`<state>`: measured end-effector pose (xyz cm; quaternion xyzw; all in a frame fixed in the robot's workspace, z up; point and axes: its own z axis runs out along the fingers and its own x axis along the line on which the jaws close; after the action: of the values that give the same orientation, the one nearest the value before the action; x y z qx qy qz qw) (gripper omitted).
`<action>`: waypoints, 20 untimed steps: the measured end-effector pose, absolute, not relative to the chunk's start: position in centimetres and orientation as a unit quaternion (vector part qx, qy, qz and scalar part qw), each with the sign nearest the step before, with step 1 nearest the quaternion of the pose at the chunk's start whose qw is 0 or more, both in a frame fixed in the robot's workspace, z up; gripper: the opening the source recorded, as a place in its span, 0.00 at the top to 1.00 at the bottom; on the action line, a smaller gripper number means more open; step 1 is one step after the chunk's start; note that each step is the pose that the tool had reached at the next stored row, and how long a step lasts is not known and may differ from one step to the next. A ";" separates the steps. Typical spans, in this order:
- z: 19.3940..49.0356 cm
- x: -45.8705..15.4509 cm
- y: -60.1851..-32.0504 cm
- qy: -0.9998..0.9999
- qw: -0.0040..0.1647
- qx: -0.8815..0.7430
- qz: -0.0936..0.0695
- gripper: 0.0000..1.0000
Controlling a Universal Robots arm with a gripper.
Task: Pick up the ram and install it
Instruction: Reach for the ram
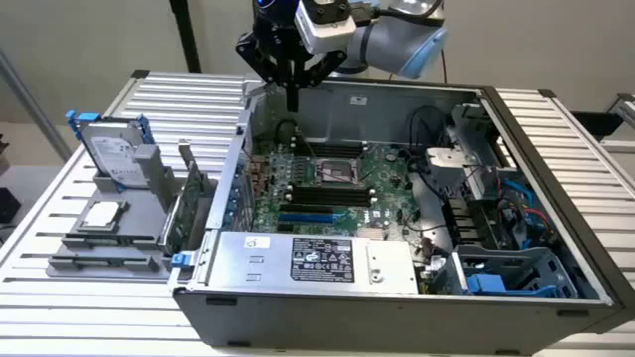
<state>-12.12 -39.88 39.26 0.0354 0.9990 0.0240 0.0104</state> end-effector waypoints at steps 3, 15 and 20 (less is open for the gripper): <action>39.3 -12.1 -39.9 0.999 0.010 0.035 0.024 1.00; 39.3 -12.1 -39.9 0.999 0.010 0.035 0.024 1.00; 39.3 -12.3 -40.3 0.999 0.010 0.036 0.024 1.00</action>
<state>-12.30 -40.34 39.27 0.0357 0.9990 0.0239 0.0102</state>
